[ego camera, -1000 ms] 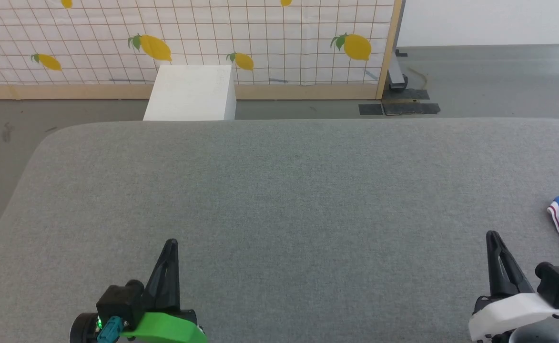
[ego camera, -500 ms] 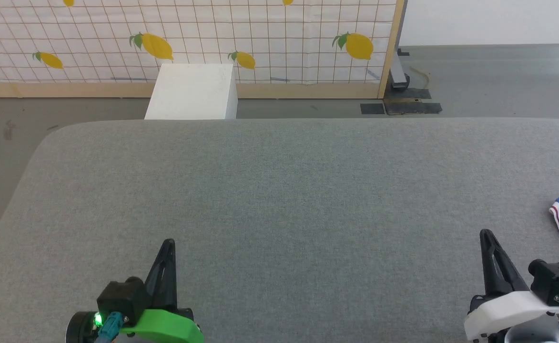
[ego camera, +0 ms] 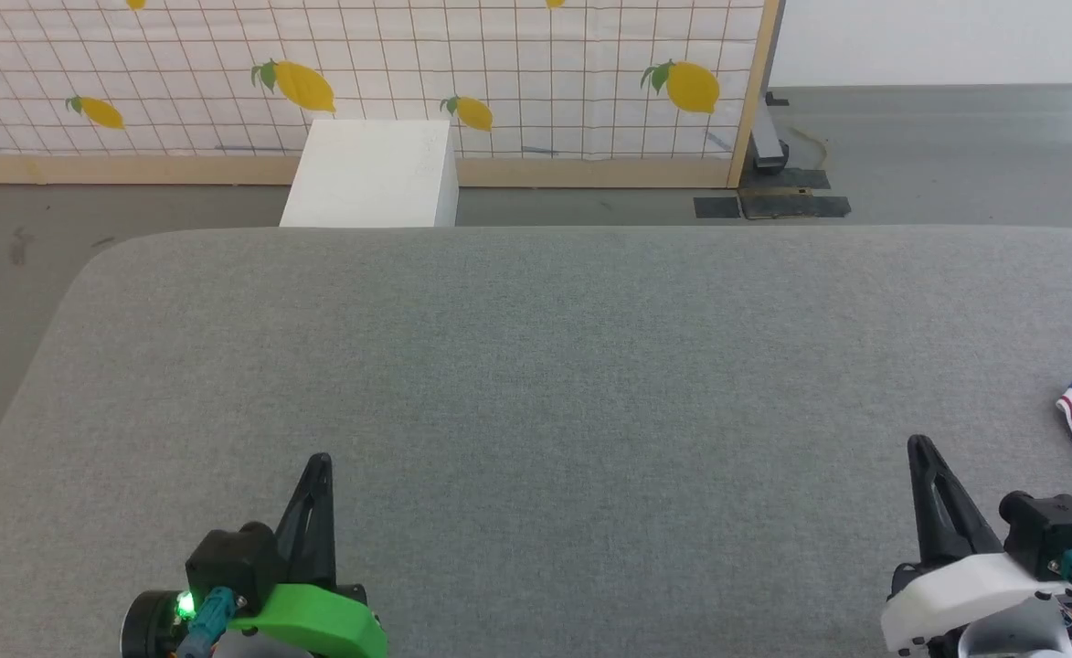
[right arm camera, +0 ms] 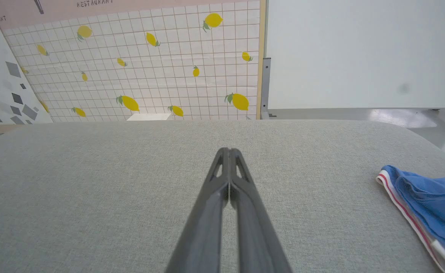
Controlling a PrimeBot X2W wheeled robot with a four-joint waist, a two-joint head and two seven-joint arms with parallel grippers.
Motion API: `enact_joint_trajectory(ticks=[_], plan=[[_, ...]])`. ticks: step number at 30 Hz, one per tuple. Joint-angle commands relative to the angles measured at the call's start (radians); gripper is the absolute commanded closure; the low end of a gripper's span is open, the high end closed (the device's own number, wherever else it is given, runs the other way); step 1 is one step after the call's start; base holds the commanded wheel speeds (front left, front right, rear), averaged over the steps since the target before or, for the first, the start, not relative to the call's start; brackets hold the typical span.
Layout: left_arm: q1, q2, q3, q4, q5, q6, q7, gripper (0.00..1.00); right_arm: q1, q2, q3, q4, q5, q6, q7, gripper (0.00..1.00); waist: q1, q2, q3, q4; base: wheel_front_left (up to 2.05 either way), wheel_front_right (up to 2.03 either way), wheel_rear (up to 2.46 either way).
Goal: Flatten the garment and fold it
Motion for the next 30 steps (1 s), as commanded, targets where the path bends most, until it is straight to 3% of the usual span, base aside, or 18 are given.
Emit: enact_joint_trajectory(ticks=[1,30], plan=[[-0.021,-0.005,0.006,-0.004,0.016,0.006,0.006,1.0,-0.019,0.001,0.005,-0.008,-0.011,-0.001,0.006,1.0,0.0,0.0,0.0,0.0,0.0,0.0,0.0],[-0.045,-0.009,0.035,-0.008,0.067,0.01,0.069,1.0,-0.032,0.001,0.046,-0.04,-0.046,-0.001,0.047,1.0,0.0,0.0,0.005,0.01,0.0,0.0,0.0]])
